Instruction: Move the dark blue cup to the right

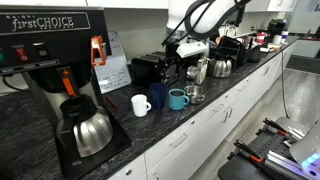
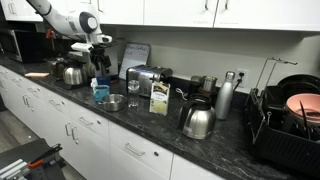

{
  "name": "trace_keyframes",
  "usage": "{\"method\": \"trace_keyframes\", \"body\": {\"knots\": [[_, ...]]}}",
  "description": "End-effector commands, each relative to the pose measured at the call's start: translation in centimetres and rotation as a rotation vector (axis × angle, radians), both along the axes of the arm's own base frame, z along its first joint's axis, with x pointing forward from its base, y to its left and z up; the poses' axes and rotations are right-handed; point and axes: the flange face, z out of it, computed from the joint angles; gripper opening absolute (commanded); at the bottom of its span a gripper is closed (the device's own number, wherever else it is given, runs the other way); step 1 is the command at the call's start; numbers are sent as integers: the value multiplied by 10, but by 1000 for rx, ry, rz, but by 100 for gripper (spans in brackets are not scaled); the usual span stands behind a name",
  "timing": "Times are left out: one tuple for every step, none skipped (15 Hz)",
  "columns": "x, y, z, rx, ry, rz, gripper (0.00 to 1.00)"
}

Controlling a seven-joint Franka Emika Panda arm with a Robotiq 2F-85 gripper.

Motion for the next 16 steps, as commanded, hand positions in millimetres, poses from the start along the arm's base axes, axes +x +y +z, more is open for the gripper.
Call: {"method": "trace_keyframes", "body": {"knots": [[4,1,-8,-6,17,-4,100],[6,2,-12,-10,20,-4,100],[7,3,-15,-13,24,-4,100],[10,4,-21,-18,27,-2,100],[12,6,-25,-19,30,-1,100],[14,7,-28,-19,34,0,100],[18,9,-32,-22,31,-2,100],[23,10,-33,-28,26,-2,100],[27,10,-34,-32,23,-4,100],[31,11,-36,-35,22,-7,100],[36,11,-40,-37,20,-14,100],[40,11,-43,-40,17,-23,100],[43,12,-46,-42,16,-29,100],[46,13,-50,-45,20,-37,100],[49,14,-53,-44,25,-40,100],[50,16,-57,-45,29,-41,100]]}}
